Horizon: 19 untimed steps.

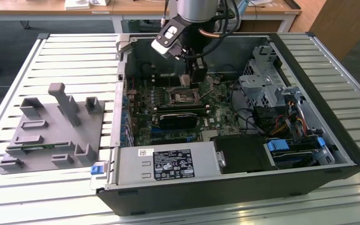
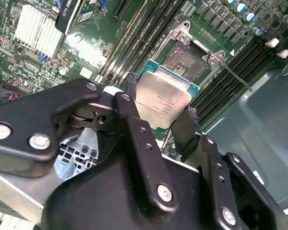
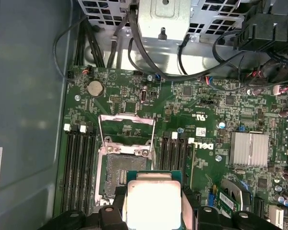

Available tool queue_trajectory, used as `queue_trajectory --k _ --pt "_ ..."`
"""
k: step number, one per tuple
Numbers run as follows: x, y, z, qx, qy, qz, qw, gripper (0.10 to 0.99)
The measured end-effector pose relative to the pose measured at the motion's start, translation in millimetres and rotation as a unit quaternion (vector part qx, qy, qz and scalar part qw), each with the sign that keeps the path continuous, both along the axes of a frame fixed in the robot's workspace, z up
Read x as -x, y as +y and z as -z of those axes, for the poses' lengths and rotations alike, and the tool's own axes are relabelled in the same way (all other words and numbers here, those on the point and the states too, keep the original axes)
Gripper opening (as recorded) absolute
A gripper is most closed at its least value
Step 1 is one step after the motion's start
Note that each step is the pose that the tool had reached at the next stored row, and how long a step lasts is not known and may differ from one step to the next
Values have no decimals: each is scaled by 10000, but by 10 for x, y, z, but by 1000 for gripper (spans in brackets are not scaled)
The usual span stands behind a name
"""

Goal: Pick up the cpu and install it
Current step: 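Place the cpu into insertion slot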

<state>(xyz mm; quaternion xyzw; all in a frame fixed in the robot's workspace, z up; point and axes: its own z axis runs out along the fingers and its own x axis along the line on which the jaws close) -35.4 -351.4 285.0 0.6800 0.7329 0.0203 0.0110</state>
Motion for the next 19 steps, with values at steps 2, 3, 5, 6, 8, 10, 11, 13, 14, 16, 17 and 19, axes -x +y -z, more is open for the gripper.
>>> queue_trajectory --k 2,3,5,6,8,10,11,13,14,16,17,19 --pt "0 0 2 -1 0 -42 10000 537" --pt "0 0 2 -1 0 -62 10000 537" --pt "0 0 4 -1 0 -108 9999 537" --pt "0 0 4 0 0 -130 9999 537" --pt "0 0 6 0 0 -204 9998 537" --pt "0 0 8 -1 0 -307 9995 537" --pt "0 0 9 -1 0 -363 9993 537" --pt "0 0 13 -1 0 -499 9988 537" --pt "0 0 15 -2 0 -574 9983 537" --pt "0 0 20 -1 0 -745 9972 537" --pt "0 0 22 -1 0 -826 9966 537" --pt "0 1 27 -1 0 -931 9957 537"
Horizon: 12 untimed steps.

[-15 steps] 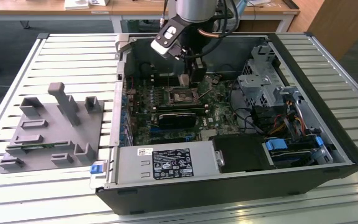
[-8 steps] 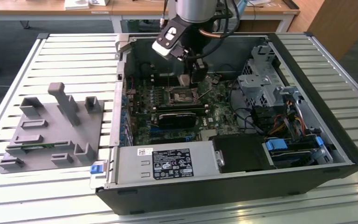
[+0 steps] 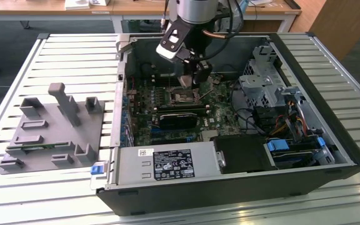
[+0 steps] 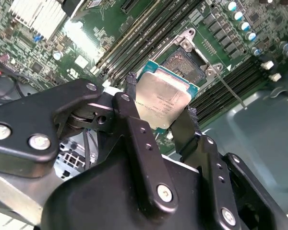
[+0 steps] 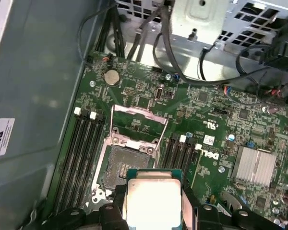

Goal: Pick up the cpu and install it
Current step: 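Place the cpu into insertion slot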

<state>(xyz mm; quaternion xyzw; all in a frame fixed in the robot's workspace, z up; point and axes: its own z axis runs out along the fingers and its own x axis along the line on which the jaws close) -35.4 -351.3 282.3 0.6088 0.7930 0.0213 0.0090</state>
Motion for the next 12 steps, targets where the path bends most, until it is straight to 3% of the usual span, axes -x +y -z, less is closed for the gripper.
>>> queue_trajectory --k 4,12 --pt "0 21 48 2 0 -21 10000 537" --pt "0 25 125 3 0 490 9988 537"
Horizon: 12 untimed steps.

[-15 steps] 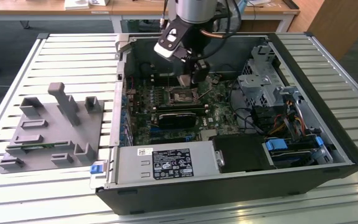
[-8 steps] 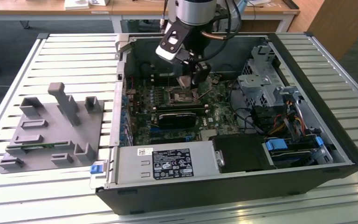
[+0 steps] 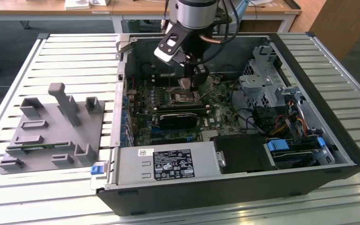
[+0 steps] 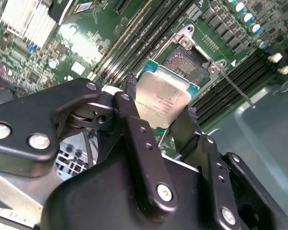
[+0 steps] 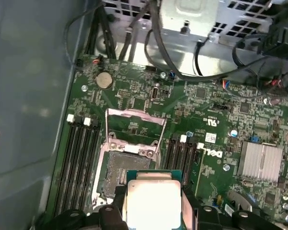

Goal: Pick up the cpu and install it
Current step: 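Place the cpu into insertion slot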

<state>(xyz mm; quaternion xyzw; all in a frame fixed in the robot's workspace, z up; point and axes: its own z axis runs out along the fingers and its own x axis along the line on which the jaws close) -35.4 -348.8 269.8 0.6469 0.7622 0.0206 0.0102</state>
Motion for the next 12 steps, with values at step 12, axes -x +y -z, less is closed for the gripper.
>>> queue_trajectory --k 12 --pt "0 1 98 -2 -3 316 9995 537"
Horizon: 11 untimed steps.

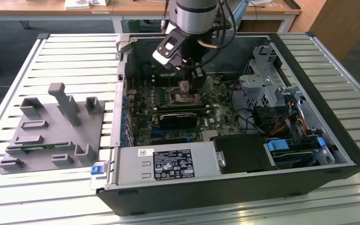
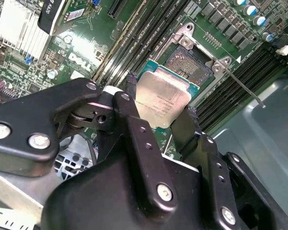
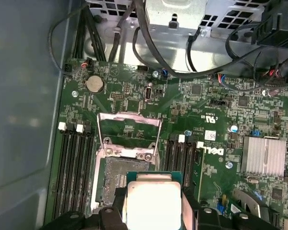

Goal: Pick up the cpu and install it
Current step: 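Place the cpu into insertion slot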

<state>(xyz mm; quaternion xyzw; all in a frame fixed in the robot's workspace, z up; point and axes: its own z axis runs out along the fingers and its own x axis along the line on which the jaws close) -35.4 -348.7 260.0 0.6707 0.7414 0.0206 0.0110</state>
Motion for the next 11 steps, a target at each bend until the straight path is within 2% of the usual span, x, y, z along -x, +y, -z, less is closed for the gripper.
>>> queue_trajectory --k 11 --pt "0 1 58 2 -5 1 10000 537"
